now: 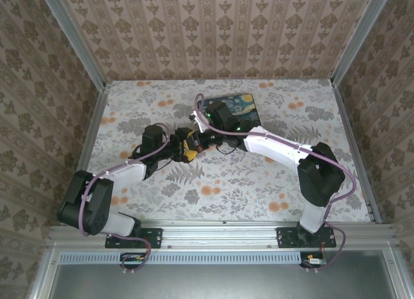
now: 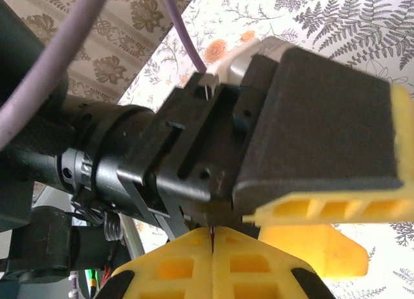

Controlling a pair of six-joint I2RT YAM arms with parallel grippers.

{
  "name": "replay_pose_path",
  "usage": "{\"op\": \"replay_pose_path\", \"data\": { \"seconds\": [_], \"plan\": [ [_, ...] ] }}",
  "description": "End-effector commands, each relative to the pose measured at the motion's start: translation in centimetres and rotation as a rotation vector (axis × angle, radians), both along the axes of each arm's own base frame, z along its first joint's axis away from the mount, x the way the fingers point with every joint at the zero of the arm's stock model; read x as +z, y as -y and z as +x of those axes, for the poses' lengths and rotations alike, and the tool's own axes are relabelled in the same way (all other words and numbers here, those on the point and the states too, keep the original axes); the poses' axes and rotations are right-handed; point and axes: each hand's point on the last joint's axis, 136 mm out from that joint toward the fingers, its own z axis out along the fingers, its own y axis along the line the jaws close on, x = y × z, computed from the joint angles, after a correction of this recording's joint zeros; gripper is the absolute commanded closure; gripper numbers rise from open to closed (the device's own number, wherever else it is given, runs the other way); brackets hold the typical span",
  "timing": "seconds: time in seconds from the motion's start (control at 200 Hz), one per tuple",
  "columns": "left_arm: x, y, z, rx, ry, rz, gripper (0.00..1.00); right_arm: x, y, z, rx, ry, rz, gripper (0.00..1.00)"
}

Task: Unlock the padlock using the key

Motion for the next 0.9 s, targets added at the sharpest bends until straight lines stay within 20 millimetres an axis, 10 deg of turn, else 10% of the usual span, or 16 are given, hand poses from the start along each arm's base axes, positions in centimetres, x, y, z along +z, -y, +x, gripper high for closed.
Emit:
{"op": "replay_pose_path", "data": {
  "seconds": [0.0, 0.895],
  "plan": [
    [1.2, -0.2, 0.4, 0.034, 0.027, -0.027, 0.3, 1.1, 0.4, -0.4, -0.002, 0.036, 0.016, 0.97],
    [2.2, -1.1, -0.3, -0.048, 0.106, 0.048, 0.76, 0.6, 2.2, 0.0, -0.01, 0.038, 0.019, 0.97]
  ]
}}
